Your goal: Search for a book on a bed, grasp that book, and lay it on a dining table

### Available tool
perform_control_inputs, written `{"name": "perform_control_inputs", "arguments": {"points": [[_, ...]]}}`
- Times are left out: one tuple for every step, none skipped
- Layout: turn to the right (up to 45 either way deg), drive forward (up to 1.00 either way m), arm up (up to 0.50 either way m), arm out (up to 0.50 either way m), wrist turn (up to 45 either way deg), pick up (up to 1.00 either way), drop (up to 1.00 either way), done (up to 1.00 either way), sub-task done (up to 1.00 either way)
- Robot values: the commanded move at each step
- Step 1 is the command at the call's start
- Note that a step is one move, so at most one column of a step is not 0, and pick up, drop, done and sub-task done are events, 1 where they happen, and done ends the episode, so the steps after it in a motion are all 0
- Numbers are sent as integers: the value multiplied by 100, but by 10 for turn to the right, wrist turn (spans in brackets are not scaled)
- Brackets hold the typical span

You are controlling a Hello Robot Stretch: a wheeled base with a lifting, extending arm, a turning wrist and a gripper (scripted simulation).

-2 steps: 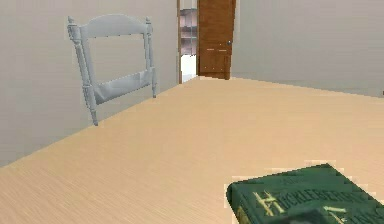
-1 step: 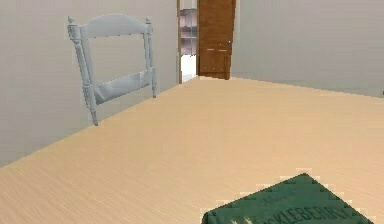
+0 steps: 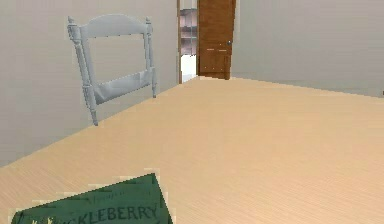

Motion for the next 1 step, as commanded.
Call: {"name": "perform_control_inputs", "arguments": {"points": [[-450, 0, 0, 0, 0, 0, 0, 0, 0]]}}
